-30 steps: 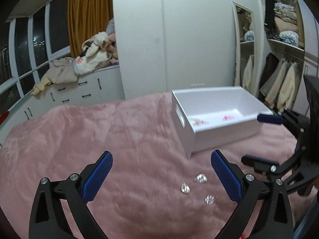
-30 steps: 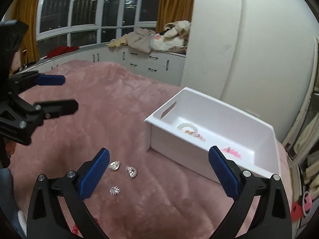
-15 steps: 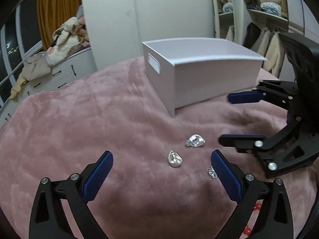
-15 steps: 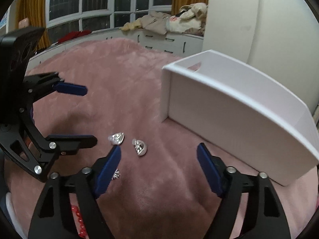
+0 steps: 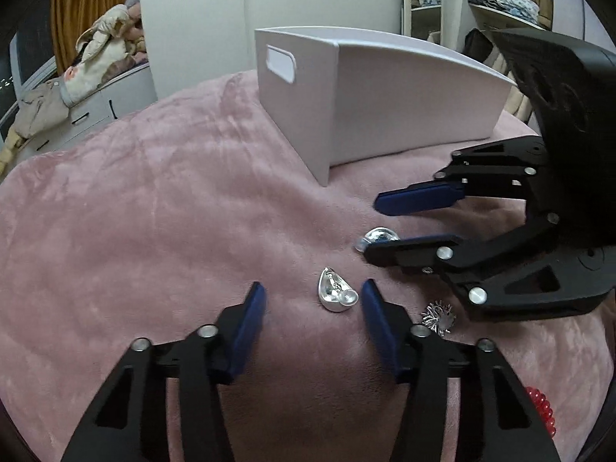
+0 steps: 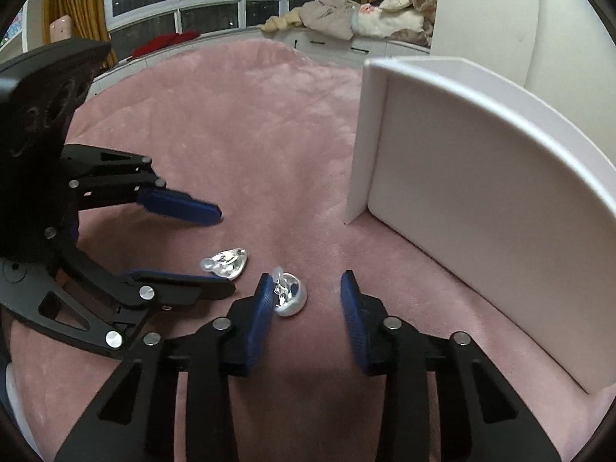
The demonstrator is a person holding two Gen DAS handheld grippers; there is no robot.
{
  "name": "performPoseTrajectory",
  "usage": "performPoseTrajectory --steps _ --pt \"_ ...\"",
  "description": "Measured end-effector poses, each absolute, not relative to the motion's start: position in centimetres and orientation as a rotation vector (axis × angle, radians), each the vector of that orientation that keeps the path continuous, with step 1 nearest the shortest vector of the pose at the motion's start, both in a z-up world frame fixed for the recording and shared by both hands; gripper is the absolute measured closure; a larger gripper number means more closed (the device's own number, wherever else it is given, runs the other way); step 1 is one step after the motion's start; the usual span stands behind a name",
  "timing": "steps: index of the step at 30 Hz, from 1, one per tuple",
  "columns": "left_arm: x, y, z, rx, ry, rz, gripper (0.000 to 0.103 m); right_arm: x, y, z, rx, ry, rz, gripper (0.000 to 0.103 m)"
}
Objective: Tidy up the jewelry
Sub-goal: 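Grasp the silver teardrop charm with the left tool while the right tool grasps the silver heart charm, then carry both silver charms into the white box and open both tools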
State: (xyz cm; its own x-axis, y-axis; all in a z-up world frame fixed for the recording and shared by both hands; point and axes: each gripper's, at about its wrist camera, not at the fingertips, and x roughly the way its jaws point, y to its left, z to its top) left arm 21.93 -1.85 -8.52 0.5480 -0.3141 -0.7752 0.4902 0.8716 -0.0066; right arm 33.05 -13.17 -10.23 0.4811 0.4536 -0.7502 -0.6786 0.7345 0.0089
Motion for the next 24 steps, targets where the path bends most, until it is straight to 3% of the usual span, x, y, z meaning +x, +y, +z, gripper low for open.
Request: performPoseTrajectory --steps 4,6,7,24 --pt "22.1 -1.9 -8.9 0.223 0.869 -0.497 0.064 33.3 -13.5 -10.3 -0.288 0.823 0.709 0.086" --pt "22.2 -1.8 -9.0 0.214 0.873 -0.501 0.077 33.3 -13.5 -10.2 -0.284 0.820 0.708 0.086" --pt "22.1 -1.9 -9.0 0.211 0.874 -0.503 0.078 33.2 -13.5 -10.3 -0.284 0.819 0.707 0.086" --pt "20.4 -2.0 -4.5 0.204 0.786 -0.493 0.079 31.4 -16.1 -5.9 -0.261 0.762 0.688 0.086"
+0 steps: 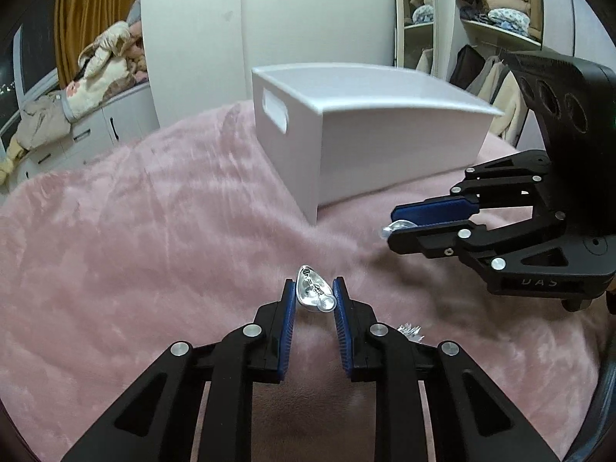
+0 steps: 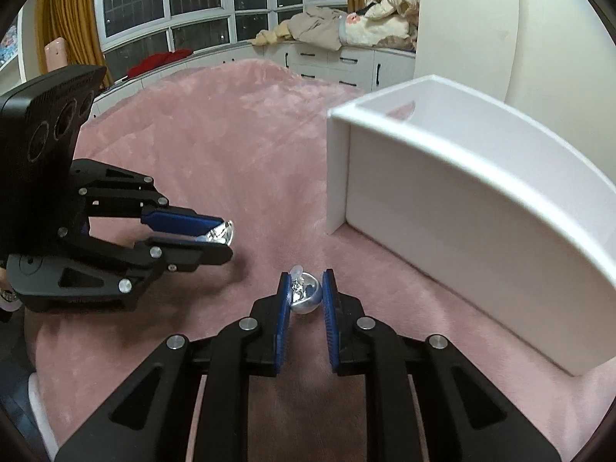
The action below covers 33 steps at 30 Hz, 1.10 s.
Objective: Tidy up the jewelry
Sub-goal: 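Carry both silver charms into the white box and open both tools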
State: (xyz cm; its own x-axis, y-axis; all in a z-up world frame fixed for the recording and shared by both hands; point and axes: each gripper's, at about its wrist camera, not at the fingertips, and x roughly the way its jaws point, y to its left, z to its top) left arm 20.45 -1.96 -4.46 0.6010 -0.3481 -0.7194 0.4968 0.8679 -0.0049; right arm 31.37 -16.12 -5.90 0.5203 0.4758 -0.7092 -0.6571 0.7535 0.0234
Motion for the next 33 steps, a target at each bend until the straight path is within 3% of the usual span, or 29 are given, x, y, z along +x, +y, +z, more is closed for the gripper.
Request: performPoseTrajectory --steps 22,33 --pt "19.0 -7.0 9.8 0.334 0.642 -0.497 0.079 28.0 -25.3 7.4 -0.140 0.565 0.553 0.086" --pt "24.5 -11.9 12.0 0.326 0.711 -0.517 0.079 32.9 -30.2 9.4 -0.079 0.617 0.481 0.086"
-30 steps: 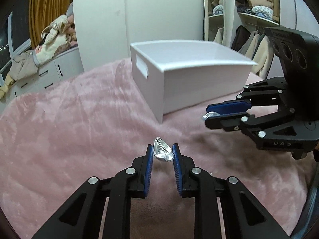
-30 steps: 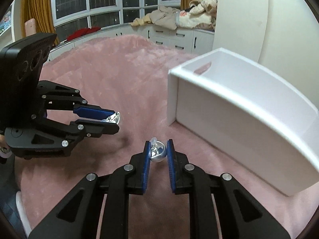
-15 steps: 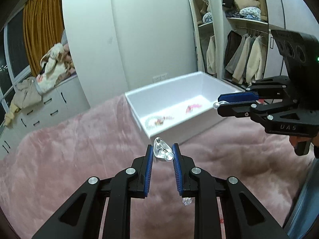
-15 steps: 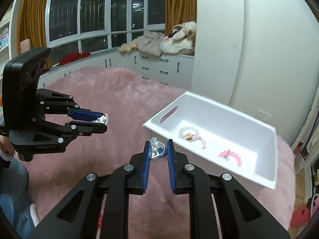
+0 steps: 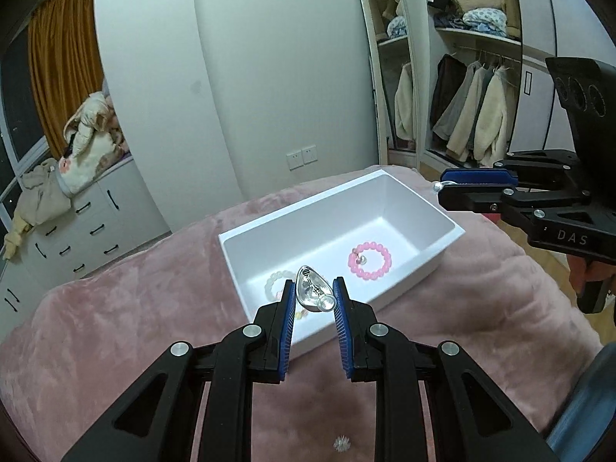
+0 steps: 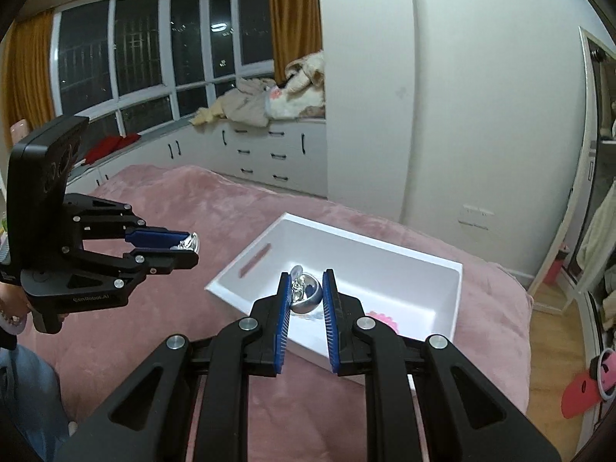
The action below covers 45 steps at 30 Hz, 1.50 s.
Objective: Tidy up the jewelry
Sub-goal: 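Carry both silver charms into the white box and open both tools, then move the left tool to the silver snowflake charm while the right tool approaches the red bead bracelet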
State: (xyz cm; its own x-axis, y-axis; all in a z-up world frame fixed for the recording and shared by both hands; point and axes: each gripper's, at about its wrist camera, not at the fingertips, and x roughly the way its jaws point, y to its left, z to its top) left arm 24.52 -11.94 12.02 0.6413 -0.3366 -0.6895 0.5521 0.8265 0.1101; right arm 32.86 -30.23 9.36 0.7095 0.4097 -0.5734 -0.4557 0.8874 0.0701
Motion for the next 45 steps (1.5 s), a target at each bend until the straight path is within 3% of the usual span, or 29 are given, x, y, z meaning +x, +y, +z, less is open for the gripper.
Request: performPoseTrajectory --steps 15,26,35,37,38,45 --pt "35.9 -17.3 5.7 0.401 0.966 -0.476 0.079 42.6 -33.4 3.5 0.007 0.896 0.426 0.086" --pt "40.0 -18.6 0.4 0.370 1.096 -0.473 0.077 46.5 -31.9 -1.4 -0.035 1.086 0.386 0.086" --pt "39.6 -17.3 1.4 0.334 1.052 -0.459 0.044 46.5 -31.9 -0.8 -0.042 1.060 0.371 0.083" --pt "39.2 -16.9 2.2 0.344 1.018 -0.455 0.041 46.1 -31.7 0.0 -0.048 1.038 0.369 0.070" --pt "39.0 -16.7 2.5 0.343 1.009 -0.454 0.035 45.9 -31.6 0.3 -0.053 1.031 0.369 0.058" --pt "35.8 -14.5 7.3 0.298 0.869 -0.465 0.023 43.3 -31.1 3.8 -0.055 0.923 0.383 0.052"
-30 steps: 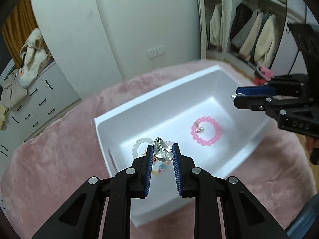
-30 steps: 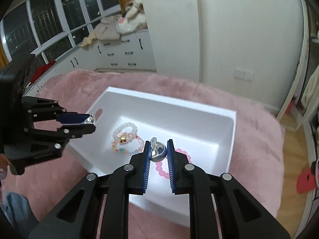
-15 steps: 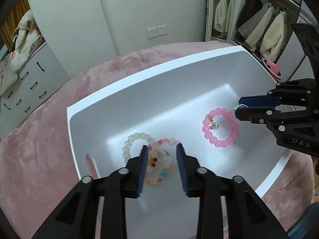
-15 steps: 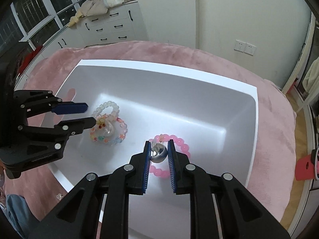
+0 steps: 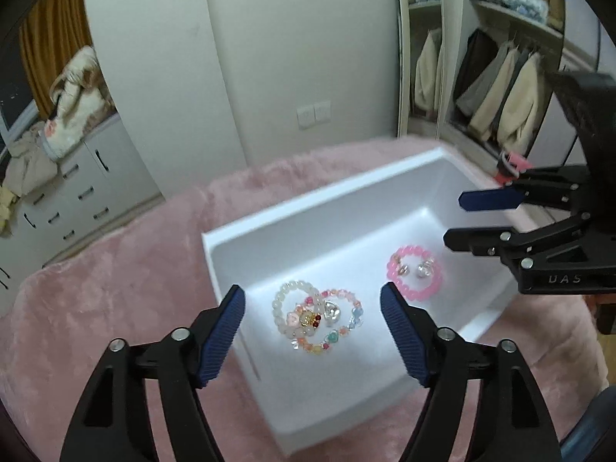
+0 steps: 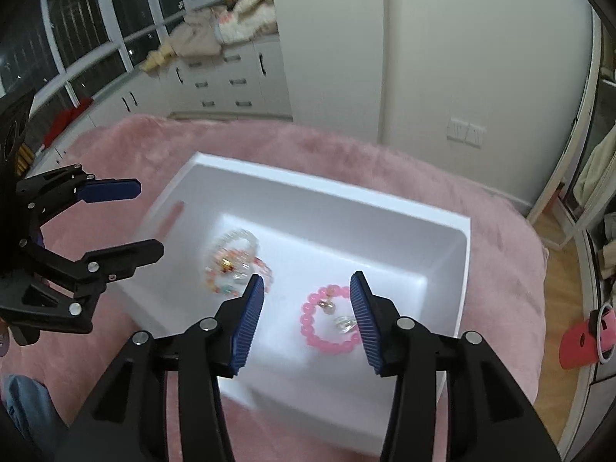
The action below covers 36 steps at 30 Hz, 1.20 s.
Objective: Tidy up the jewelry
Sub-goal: 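Move the left tool to the silver snowflake charm while the right tool approaches the red bead bracelet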
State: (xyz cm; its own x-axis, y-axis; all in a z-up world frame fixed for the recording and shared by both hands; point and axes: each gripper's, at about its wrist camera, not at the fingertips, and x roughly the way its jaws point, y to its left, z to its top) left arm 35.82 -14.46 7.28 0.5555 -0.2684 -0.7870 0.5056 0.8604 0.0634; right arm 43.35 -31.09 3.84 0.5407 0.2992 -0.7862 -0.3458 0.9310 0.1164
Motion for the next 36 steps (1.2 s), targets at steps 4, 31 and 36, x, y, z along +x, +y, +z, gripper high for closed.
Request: performPoseTrajectory --steps 4,31,36 --pt "32.5 -12.5 10.6 0.292 0.747 -0.455 0.013 40.2 -30.1 6.5 -0.090 0.810 0.405 0.036" --pt "14.8 -0.2 7.5 0.087 0.642 -0.443 0.006 20.4 -20.5 2.9 -0.293 0.633 0.710 0.026" --pt "13.4 -1.3 3.8 0.146 0.643 -0.470 0.006 19.4 -19.5 0.2 -0.308 0.698 0.777 0.042"
